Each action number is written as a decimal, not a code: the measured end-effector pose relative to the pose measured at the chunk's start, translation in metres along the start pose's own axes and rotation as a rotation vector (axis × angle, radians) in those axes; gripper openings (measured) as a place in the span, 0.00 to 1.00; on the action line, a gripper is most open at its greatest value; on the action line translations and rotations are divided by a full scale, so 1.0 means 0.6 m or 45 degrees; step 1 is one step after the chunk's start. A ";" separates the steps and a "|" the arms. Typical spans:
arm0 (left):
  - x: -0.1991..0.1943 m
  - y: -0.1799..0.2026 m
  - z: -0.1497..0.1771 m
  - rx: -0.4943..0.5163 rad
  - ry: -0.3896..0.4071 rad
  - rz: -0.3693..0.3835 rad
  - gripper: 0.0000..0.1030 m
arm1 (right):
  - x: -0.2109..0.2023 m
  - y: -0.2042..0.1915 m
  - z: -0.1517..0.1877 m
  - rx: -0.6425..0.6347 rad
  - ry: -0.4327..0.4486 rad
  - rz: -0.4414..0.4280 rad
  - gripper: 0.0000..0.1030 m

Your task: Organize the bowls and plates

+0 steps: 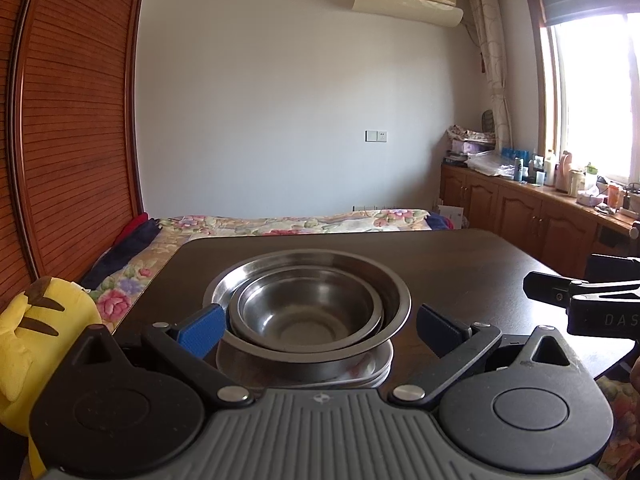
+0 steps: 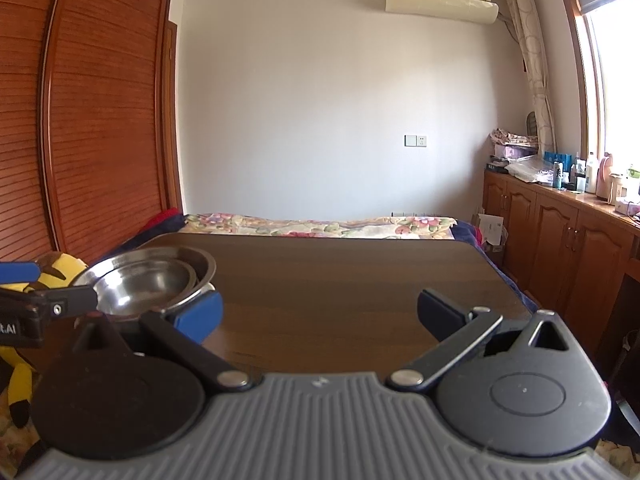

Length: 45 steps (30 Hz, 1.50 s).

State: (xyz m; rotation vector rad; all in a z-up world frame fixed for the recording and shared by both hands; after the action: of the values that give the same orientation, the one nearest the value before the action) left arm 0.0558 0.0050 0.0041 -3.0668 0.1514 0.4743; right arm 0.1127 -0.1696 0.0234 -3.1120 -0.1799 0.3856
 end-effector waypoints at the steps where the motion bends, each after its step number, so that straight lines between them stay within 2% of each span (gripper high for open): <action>1: 0.000 0.000 0.002 0.000 -0.001 -0.001 1.00 | 0.001 0.000 0.001 0.001 -0.002 0.003 1.00; 16: 0.019 -0.010 0.037 0.004 -0.052 -0.024 1.00 | 0.011 0.006 0.027 -0.017 -0.037 0.031 1.00; 45: 0.021 -0.012 0.035 0.011 -0.053 -0.029 1.00 | 0.012 0.019 0.026 0.003 -0.042 0.052 1.00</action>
State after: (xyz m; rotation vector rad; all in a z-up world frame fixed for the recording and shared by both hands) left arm 0.0623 0.0122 -0.0198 -3.0444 0.1172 0.5344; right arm 0.1170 -0.1806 0.0062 -3.1127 -0.1163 0.4372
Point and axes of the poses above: each gripper's, at about its wrist camera, not at the fingertips, and x roughly the way its jaws point, y to its right, z to its underside, the point moved 7 cm from there along x, roughly the way its jaws point, and after that the axes turned 2 degrees about y, right-handed, at the moved point
